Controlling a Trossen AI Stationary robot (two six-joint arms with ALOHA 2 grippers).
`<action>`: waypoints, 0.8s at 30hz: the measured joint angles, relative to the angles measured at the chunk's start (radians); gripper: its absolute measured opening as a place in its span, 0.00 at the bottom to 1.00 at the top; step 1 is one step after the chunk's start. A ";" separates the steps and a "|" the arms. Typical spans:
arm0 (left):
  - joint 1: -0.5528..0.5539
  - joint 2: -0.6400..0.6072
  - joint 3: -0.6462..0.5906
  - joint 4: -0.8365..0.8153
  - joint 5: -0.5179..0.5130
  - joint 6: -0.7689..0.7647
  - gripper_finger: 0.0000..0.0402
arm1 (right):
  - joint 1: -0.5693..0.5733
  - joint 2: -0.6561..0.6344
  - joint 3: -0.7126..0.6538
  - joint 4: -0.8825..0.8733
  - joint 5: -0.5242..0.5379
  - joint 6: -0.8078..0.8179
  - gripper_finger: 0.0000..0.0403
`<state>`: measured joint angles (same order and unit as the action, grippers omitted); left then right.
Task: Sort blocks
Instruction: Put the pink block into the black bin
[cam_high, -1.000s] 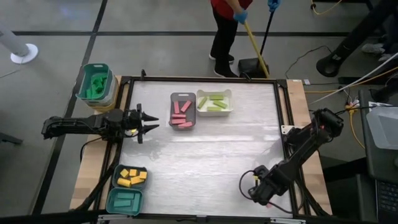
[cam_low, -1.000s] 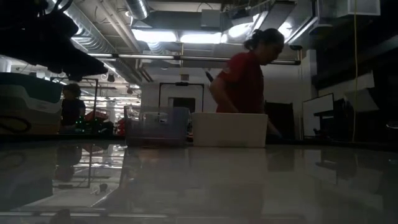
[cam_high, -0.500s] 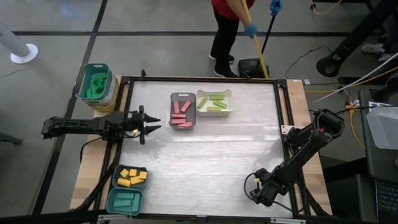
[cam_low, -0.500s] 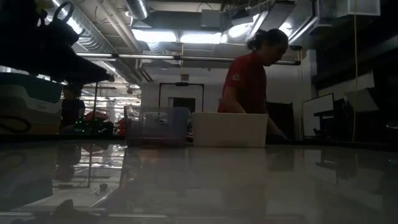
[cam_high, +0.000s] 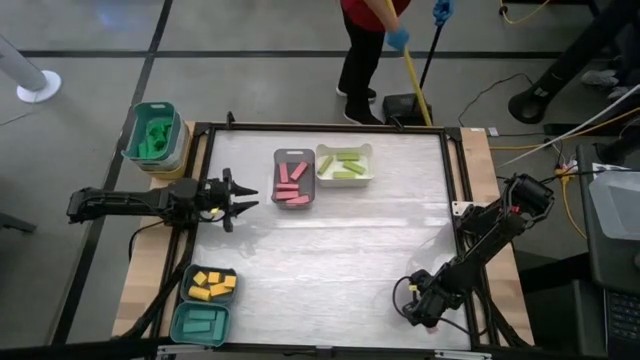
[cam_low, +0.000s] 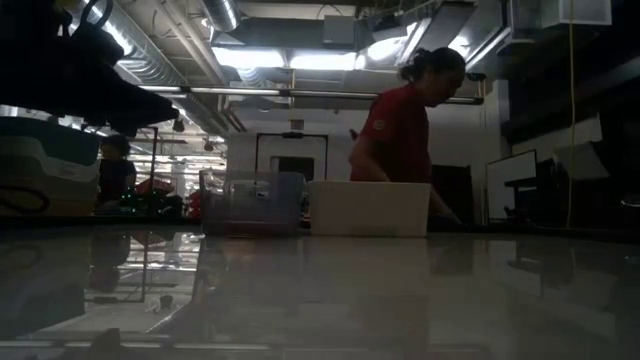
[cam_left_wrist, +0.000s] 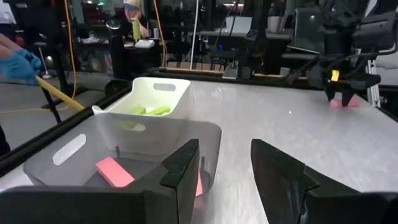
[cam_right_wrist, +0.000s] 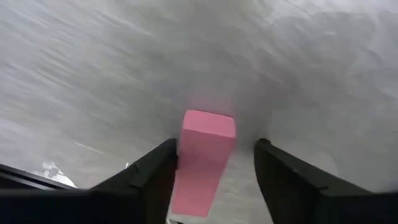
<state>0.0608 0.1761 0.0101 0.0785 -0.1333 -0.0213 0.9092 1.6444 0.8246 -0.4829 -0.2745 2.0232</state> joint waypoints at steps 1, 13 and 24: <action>0.000 0.000 0.000 0.002 0.000 -0.001 0.33 | 0.000 0.000 0.000 0.000 0.000 0.000 0.52; 0.000 0.000 0.000 0.035 0.000 -0.051 0.33 | -0.054 0.005 -0.002 0.109 0.067 -0.013 0.22; 0.000 0.000 0.000 -0.023 -0.001 -0.089 0.33 | -0.276 0.008 -0.003 0.451 0.496 -0.322 0.22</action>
<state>0.0607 0.1762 0.0097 0.0551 -0.1339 -0.1102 0.6337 1.6524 0.8211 -0.0322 0.2215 1.7012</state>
